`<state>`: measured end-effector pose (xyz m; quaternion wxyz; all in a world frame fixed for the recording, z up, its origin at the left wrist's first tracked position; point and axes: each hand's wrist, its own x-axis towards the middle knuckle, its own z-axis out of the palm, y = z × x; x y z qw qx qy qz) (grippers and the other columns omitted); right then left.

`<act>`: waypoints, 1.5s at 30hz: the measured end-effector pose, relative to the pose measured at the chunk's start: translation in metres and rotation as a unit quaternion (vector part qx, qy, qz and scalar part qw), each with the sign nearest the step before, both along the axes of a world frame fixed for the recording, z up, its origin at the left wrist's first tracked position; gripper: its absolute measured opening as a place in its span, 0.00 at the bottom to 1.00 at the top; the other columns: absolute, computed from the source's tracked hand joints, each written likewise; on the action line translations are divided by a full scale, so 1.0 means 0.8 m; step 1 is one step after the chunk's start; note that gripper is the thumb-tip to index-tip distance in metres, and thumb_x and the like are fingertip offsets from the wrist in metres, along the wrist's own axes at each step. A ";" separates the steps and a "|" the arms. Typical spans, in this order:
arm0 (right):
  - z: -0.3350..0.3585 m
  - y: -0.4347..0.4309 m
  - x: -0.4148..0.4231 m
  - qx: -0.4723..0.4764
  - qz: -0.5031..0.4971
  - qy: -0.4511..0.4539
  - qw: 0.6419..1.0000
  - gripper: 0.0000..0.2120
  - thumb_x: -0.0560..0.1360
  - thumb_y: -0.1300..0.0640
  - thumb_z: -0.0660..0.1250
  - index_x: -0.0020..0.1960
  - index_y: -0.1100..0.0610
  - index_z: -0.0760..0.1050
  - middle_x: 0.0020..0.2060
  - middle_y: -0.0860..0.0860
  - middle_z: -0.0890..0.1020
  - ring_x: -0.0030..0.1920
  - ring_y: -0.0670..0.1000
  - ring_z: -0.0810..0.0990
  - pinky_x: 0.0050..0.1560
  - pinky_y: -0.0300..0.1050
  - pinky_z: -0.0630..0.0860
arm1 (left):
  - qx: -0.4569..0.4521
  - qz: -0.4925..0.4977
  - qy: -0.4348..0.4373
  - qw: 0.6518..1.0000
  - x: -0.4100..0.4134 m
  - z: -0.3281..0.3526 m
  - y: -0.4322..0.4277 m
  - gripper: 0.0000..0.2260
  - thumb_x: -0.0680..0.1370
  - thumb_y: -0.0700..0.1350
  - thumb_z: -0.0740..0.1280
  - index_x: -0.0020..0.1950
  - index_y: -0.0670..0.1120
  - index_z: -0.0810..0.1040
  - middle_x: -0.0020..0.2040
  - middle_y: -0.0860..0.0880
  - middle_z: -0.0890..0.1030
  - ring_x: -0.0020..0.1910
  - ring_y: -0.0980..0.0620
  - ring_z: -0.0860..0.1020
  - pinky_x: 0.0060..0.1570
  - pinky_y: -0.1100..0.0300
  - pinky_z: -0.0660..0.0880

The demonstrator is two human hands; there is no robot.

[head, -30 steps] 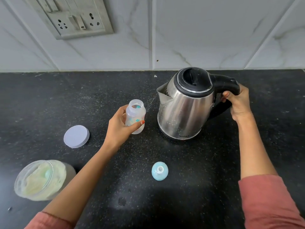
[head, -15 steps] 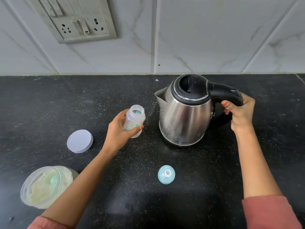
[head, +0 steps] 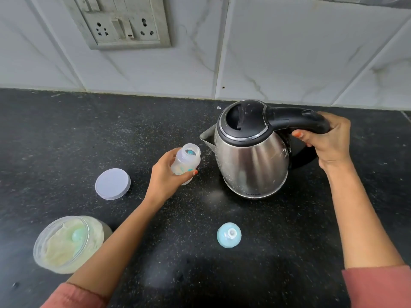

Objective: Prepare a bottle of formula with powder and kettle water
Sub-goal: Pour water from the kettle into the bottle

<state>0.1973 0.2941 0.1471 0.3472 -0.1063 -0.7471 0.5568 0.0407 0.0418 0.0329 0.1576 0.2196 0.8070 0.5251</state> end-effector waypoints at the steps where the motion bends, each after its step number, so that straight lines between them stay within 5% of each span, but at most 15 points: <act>1: 0.002 0.000 -0.001 0.004 -0.001 -0.004 1.000 0.14 0.56 0.39 0.76 0.40 0.41 0.81 0.32 0.35 0.82 0.32 0.36 0.78 0.31 0.25 0.70 | -0.001 0.000 0.000 1.000 0.000 -0.001 0.000 0.27 0.66 0.41 0.77 0.63 0.47 0.74 0.58 0.49 0.79 0.57 0.51 0.77 0.59 0.56 0.73; 8: 0.020 0.000 -0.011 0.060 0.009 -0.045 0.997 0.16 0.55 0.37 0.75 0.41 0.37 0.81 0.36 0.32 0.82 0.39 0.35 0.80 0.41 0.28 0.73 | 0.005 0.006 0.004 1.000 -0.002 0.000 0.002 0.27 0.65 0.40 0.78 0.62 0.47 0.74 0.58 0.49 0.79 0.57 0.52 0.76 0.57 0.60 0.71; 12: 0.022 -0.003 -0.012 0.068 0.018 -0.048 0.996 0.15 0.56 0.39 0.75 0.42 0.37 0.80 0.35 0.32 0.82 0.36 0.34 0.79 0.36 0.26 0.71 | -0.002 0.006 0.008 1.000 -0.003 -0.001 0.002 0.27 0.65 0.41 0.78 0.62 0.47 0.74 0.59 0.49 0.79 0.57 0.52 0.76 0.57 0.61 0.71; 30: 0.030 -0.007 -0.022 0.108 0.027 -0.067 0.992 0.16 0.56 0.37 0.75 0.43 0.36 0.80 0.37 0.31 0.82 0.41 0.35 0.80 0.43 0.29 0.74 | -0.006 0.017 0.015 1.000 -0.006 -0.005 -0.003 0.27 0.65 0.42 0.78 0.63 0.48 0.75 0.58 0.50 0.79 0.57 0.53 0.76 0.58 0.60 0.71; 45: 0.030 -0.007 -0.024 0.116 0.022 -0.078 0.990 0.16 0.55 0.35 0.75 0.40 0.36 0.80 0.34 0.32 0.81 0.37 0.36 0.79 0.39 0.29 0.73 | -0.007 0.028 0.027 0.999 -0.010 -0.008 -0.006 0.27 0.65 0.43 0.78 0.62 0.48 0.75 0.56 0.54 0.78 0.55 0.57 0.74 0.53 0.67 0.67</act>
